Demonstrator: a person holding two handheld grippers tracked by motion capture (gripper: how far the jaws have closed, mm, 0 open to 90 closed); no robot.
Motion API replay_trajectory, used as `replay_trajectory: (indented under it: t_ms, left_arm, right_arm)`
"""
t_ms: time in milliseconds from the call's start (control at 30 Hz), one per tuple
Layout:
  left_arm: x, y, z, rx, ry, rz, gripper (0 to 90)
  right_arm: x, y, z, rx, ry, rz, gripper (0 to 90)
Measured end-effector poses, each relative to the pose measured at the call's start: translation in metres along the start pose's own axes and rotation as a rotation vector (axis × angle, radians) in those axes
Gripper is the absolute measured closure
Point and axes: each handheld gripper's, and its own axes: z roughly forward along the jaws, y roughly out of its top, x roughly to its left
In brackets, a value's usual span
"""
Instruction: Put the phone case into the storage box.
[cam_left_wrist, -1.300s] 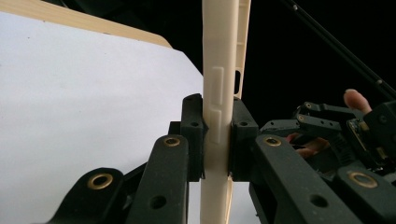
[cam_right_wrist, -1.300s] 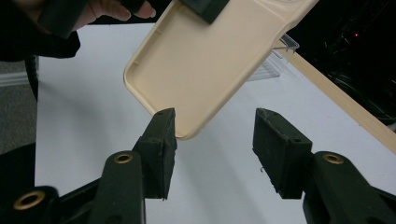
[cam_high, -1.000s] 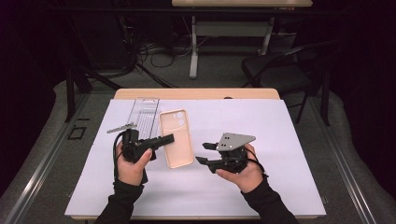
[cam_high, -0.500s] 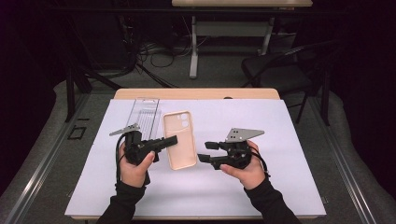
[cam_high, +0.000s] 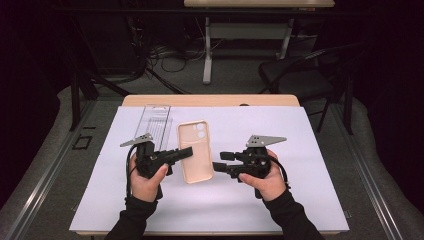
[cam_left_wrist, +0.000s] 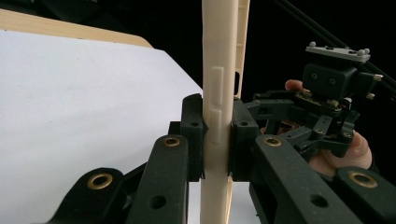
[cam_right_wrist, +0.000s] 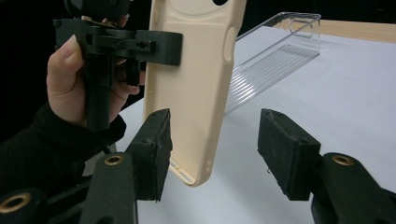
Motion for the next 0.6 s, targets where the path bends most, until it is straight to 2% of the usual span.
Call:
replay_trajectory:
  t_ms: [167,333,600]
  left_arm:
    - [-0.0006,-0.0005,0.0006,0.001,-0.002,0.0,80.9]
    - [-0.0012,-0.001,0.001,0.0,-0.004,0.003,80.9]
    - [-0.0029,-0.0017,0.0014,-0.007,-0.009,0.013,80.9]
  right_arm:
    - [0.0001,-0.0008,0.002,-0.008,-0.026,0.025,43.2]
    - [0.0025,-0.0016,0.0036,0.004,-0.027,-0.009,41.7]
    - [0.0035,-0.0012,0.0028,0.031,-0.013,-0.019,43.6]
